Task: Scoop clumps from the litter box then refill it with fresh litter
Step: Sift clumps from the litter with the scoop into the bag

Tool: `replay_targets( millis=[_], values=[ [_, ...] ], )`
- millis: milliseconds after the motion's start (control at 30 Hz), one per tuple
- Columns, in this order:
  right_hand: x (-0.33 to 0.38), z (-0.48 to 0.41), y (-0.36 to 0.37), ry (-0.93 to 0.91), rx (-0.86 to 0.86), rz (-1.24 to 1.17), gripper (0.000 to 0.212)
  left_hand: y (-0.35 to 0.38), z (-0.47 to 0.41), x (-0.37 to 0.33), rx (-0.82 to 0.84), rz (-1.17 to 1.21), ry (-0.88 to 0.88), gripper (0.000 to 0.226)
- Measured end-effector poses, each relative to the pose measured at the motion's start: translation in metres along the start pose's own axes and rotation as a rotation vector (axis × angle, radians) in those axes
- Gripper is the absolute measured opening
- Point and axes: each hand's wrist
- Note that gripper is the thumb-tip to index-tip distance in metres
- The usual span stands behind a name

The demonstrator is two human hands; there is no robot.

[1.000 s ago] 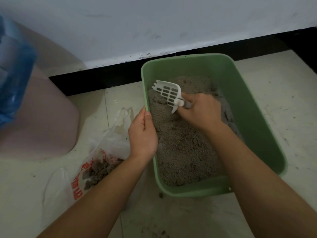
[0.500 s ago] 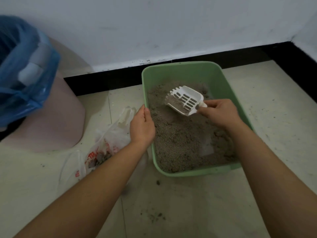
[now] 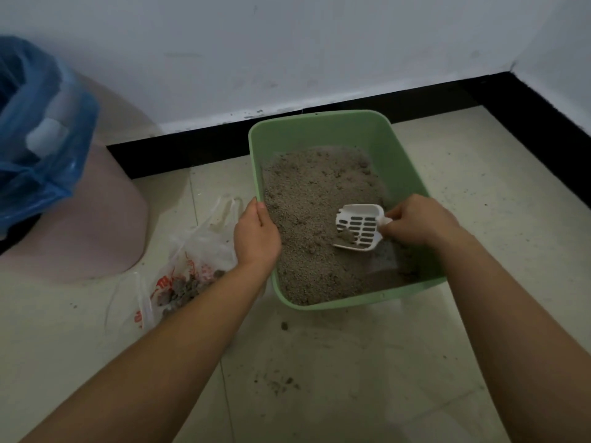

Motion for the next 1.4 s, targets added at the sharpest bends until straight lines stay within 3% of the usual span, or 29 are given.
replay_targets(
  millis=[133,333,533,667,1000,1300,1400],
  values=[
    [0.008,-0.015,0.017,-0.144,0.102,-0.110,0.022,0.004,0.000,0.003,-0.044,0.063,0.025,0.042],
    [0.035,-0.024,0.054,-0.278,0.078,-0.305,0.018,0.006,-0.003,0.007,-0.056,0.121,-0.003,0.045],
    [0.028,-0.018,0.058,-0.270,0.099,-0.512,0.020,0.004,0.001,0.004,-0.051,0.126,0.009,0.039],
    [0.019,-0.009,0.045,-0.259,0.015,-0.689,0.029,-0.001,0.004,0.000,-0.015,0.111,-0.017,0.040],
    [0.021,0.012,0.049,-0.400,0.129,-0.410,0.024,-0.003,0.022,0.006,-0.023,0.169,-0.068,0.038],
    [0.018,0.013,0.043,-0.437,0.114,-0.588,0.033,0.004,0.031,0.004,-0.061,0.178,-0.036,0.041],
    [0.019,0.012,0.039,-0.468,0.147,-0.508,0.033,0.005,0.031,0.006,-0.070,0.232,-0.051,0.038]
  ],
)
Point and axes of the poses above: each hand's wrist, its own z-axis away from the middle knuckle, its own y-axis out of the palm, x = y × z, and after that the axes turned 12 degrees about x, right-handed
